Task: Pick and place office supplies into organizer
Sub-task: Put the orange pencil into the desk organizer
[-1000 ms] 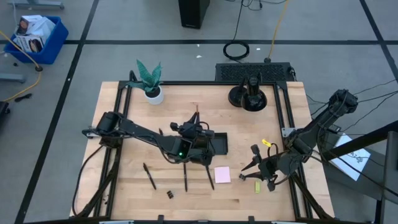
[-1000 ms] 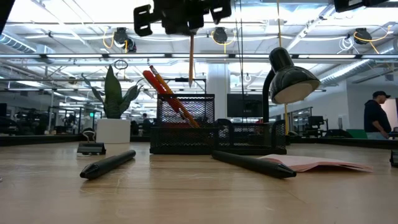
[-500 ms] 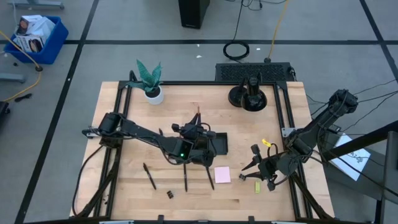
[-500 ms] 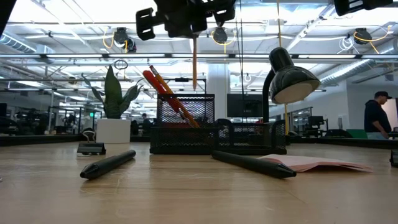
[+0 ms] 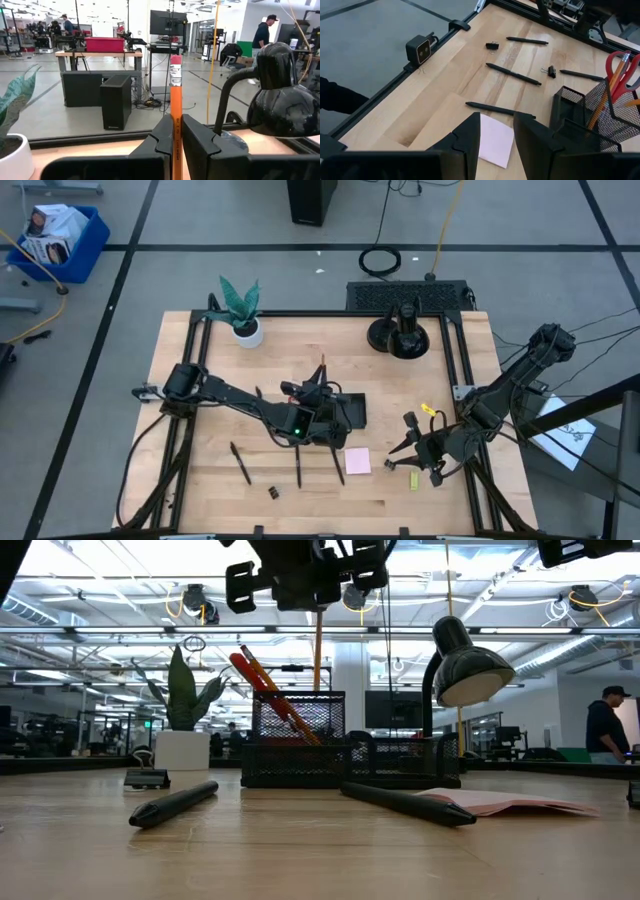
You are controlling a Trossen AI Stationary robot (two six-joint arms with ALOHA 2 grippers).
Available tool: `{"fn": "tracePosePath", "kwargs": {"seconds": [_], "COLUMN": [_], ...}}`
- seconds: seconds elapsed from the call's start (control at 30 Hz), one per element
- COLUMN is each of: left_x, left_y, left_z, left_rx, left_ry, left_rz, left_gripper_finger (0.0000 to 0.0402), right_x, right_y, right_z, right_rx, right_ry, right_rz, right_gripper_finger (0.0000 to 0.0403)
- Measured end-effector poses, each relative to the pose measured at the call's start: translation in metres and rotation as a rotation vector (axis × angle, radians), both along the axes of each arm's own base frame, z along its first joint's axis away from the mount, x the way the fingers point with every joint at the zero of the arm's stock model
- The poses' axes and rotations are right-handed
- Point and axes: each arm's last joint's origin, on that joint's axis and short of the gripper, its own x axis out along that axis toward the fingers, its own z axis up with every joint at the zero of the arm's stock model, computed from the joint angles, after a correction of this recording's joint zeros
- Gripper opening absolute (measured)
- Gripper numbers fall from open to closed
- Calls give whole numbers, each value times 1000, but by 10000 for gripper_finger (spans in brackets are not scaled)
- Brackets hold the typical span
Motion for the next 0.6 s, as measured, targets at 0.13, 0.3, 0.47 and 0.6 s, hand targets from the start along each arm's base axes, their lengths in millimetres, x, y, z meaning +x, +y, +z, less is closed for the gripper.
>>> {"fn": "tracePosePath", "kwargs": {"seconds": [0.13,0.3,0.47,0.6], "left_x": [4,6,7,7], "left_y": [-1,-2,-5,-6], "left_z": [-5,-8,-14,-13], "left_rx": [3,1,5,5], "left_ry": [12,5,22,19], "left_rz": [0,-1,-9,-9], "left_gripper_finger": [26,26,26,26], "right_x": [0,0,0,0], "right_y": [0,0,0,0], "right_z": [0,-1,-1,-1], "right_rx": [2,-1,-3,-4], "right_ry": [6,9,10,9], "right_rz": [-3,-3,-3,-3], "right_gripper_finger": [112,112,112,112]}}
